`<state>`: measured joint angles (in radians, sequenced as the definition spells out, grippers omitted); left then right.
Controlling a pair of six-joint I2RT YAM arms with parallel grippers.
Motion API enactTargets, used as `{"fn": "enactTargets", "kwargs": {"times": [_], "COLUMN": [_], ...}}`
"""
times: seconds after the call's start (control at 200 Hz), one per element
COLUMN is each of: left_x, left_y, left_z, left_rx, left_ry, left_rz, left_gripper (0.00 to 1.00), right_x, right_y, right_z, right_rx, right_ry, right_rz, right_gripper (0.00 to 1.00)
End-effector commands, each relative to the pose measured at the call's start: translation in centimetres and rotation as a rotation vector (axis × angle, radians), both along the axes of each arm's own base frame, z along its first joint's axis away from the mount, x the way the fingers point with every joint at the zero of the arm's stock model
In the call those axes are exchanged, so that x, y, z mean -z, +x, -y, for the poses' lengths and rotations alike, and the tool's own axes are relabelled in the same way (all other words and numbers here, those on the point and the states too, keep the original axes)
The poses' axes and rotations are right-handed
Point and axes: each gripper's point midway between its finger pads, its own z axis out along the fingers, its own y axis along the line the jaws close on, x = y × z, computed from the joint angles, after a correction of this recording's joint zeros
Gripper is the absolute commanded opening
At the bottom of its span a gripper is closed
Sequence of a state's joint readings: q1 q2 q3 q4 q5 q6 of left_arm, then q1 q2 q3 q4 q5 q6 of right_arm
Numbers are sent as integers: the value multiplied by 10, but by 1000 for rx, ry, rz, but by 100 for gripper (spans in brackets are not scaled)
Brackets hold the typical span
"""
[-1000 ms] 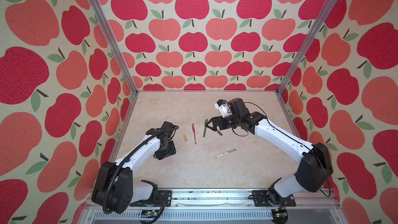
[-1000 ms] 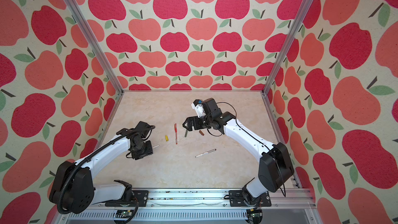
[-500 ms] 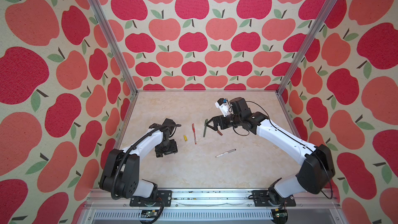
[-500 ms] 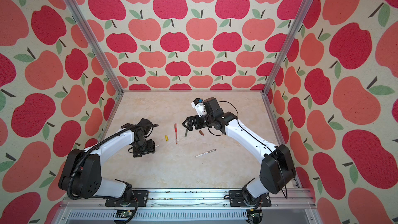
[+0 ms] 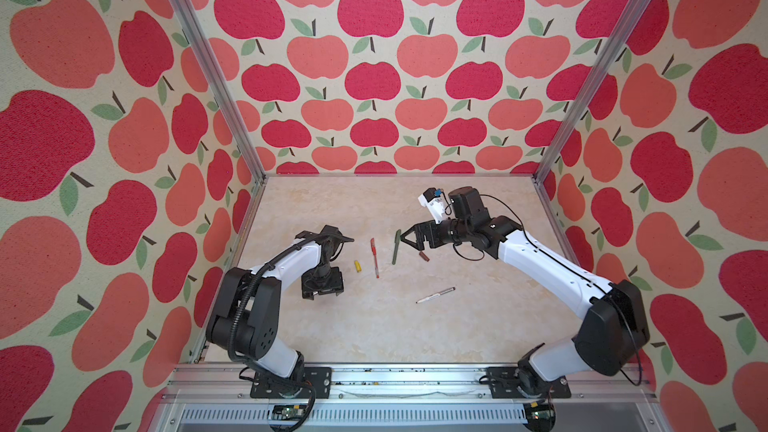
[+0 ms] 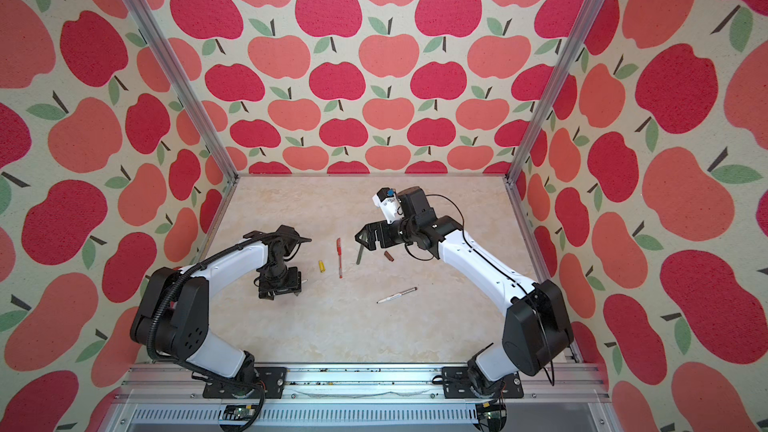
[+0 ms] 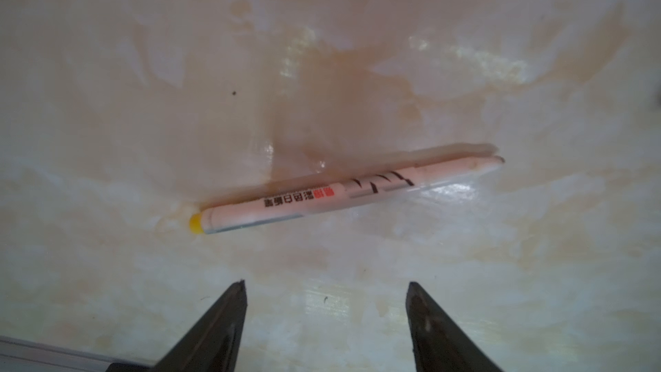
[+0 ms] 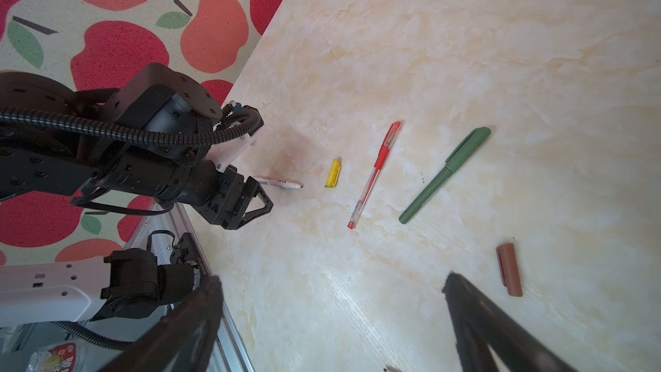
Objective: Insert pens into pen caps
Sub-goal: Pick up the pen from the middle-left of the table.
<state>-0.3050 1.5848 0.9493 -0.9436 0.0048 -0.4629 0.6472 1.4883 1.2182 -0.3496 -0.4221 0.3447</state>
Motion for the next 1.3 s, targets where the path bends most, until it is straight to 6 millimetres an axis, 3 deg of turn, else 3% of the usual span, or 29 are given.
{"fn": "enactTargets", "kwargs": {"times": [0.0, 0.325, 0.8, 1.296], "left_x": [2, -5, 18, 28], "left_y": [1, 24, 25, 20], "left_z": [-12, -19, -3, 6], "left_rx": [34, 91, 143, 132], "left_ry": [67, 138, 47, 3], "left_rz": [-28, 12, -42, -77], "left_gripper": [73, 74, 67, 21], "right_x": [-13, -18, -22, -24], "right_y": [-2, -1, 6, 7], "right_z": [3, 9, 15, 19], "right_rx": [-8, 8, 39, 55], "right_ry": [41, 57, 86, 86], "right_rz": [30, 41, 37, 42], "right_gripper": [99, 99, 99, 99]}}
